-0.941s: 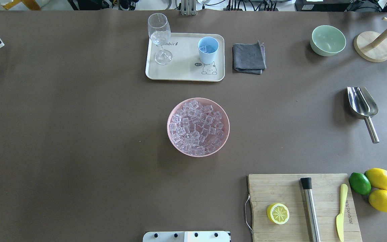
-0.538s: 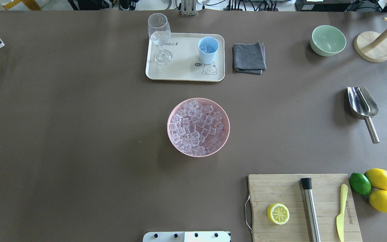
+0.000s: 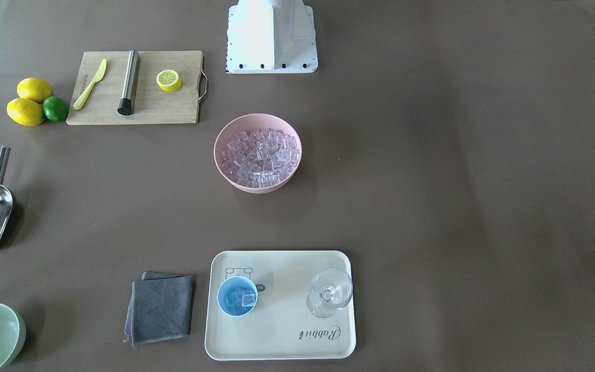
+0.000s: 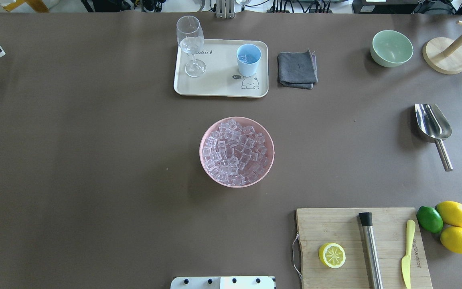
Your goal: Put ice in cup with scoop
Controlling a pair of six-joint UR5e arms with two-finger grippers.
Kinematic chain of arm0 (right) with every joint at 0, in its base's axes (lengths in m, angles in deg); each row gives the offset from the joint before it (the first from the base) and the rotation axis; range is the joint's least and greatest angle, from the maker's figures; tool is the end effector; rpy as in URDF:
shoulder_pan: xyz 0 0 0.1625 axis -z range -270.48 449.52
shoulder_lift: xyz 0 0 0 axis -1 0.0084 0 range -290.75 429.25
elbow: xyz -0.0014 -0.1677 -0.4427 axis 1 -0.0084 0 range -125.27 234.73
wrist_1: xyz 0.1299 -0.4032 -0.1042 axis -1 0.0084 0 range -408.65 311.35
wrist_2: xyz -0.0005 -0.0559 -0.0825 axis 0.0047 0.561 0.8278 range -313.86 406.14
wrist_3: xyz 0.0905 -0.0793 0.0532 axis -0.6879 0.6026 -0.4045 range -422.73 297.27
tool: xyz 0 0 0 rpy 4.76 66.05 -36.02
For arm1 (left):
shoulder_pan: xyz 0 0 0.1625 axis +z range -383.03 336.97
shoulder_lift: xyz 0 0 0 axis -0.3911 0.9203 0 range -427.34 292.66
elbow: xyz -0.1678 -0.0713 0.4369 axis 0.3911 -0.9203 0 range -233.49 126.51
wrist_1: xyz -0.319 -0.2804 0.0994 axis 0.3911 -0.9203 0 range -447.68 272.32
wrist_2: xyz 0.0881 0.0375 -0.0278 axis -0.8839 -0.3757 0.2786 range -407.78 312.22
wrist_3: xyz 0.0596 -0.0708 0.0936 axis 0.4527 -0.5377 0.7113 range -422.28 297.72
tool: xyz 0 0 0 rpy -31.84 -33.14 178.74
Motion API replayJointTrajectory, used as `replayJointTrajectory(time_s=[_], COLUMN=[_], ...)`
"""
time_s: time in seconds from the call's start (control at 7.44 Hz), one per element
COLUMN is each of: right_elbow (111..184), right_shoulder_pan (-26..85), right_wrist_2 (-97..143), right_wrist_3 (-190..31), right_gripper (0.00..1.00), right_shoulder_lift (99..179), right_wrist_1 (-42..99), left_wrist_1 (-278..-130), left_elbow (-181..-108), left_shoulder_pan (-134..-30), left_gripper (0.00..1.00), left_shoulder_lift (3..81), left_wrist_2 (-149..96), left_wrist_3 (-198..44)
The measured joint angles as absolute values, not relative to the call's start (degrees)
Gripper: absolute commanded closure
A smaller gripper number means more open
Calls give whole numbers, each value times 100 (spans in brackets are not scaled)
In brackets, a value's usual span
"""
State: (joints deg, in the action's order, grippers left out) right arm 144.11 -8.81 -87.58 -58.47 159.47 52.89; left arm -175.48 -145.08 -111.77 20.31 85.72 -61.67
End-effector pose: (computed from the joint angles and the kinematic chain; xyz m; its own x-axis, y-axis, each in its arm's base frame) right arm 0.1129 -0.4792 0.7562 0.7023 0.1787 0.6891 -0.0896 0.9825 -0.1635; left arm -0.0319 -0.4914 0.7415 0.7256 -0.0087 -0.6880 -0.0297 0.9986 -0.0441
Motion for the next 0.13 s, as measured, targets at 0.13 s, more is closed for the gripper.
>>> replayJointTrajectory(time_s=[0.13], right_elbow=[14411], right_shoulder_pan=[-883], right_wrist_2=[-8759], right_wrist_3=[-5849], right_gripper=[0], right_shoulder_lift=[15950], right_wrist_1=[5290], left_wrist_1=[-17548], left_elbow=[-14512], left_shoulder_pan=[-11183], left_gripper=[2], left_shoulder_lift=[2029], left_wrist_2=[8572], left_wrist_3=[-6167])
